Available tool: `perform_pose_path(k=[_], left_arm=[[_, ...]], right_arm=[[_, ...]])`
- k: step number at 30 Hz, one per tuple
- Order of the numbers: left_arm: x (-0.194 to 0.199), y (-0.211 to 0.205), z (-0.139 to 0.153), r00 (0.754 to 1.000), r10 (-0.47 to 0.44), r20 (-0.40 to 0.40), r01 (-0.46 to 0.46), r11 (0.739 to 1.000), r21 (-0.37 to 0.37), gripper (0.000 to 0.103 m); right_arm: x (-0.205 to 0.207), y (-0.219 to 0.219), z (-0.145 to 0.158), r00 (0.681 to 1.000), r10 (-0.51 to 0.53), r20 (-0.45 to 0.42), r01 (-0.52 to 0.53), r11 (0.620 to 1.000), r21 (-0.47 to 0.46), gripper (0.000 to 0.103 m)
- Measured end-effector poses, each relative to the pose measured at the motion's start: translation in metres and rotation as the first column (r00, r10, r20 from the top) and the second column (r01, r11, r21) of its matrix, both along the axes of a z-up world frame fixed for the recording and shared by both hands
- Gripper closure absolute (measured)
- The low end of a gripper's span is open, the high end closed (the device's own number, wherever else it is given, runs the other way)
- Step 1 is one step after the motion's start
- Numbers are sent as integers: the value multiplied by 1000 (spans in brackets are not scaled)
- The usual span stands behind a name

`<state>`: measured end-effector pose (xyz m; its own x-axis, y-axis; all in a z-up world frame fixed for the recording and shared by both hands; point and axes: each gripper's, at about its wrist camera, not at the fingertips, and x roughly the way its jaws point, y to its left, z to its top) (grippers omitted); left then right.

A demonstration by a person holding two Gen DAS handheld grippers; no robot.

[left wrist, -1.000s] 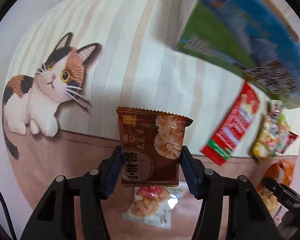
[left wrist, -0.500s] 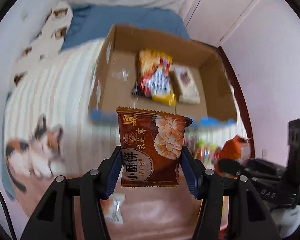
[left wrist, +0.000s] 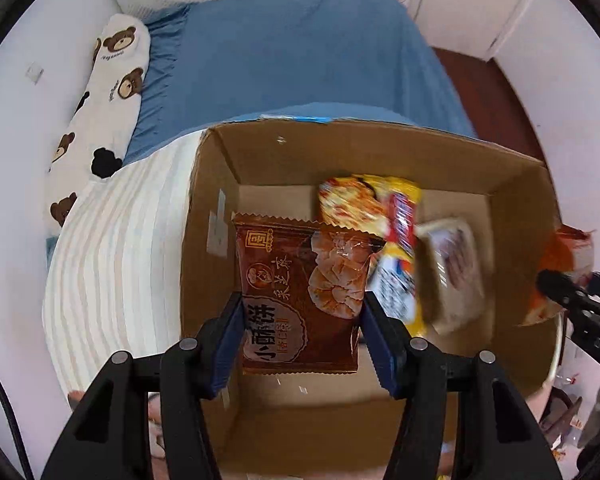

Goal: Organize snacks
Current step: 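Carry both packets into the box and open both tools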

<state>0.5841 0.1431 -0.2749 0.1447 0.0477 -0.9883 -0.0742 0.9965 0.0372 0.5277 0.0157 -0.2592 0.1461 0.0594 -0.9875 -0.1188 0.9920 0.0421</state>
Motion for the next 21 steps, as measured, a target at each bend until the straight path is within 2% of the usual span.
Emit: perform_pose_path(k=[8, 10, 11, 12, 13, 21], left_arm=[[31, 5, -35, 998, 4, -63, -3, 1000, 21, 48], [34, 5, -38, 997, 0, -72, 1, 1000, 6, 43], [35, 5, -38, 998, -2, -66, 3, 1000, 6, 29], [36, 4, -37, 998, -5, -59, 5, 1000, 8, 14], [36, 3, -35, 999, -4, -46, 5, 1000, 5, 11], [35, 2, -25, 1000, 22, 0, -22, 999, -42, 10]], right_arm=[[29, 0, -30, 1000, -9, -30, 8, 999, -38, 54], [34, -3, -33, 999, -30, -32, 28, 998, -60, 41], [37, -3, -36, 999, -30, -44, 27, 998, -56, 23], [38, -3, -39, 998, -31, -55, 29, 999, -39, 19], [37, -4, -39, 998, -39, -57, 37, 999, -41, 18], [32, -3, -38, 998, -53, -41, 53, 998, -19, 12]])
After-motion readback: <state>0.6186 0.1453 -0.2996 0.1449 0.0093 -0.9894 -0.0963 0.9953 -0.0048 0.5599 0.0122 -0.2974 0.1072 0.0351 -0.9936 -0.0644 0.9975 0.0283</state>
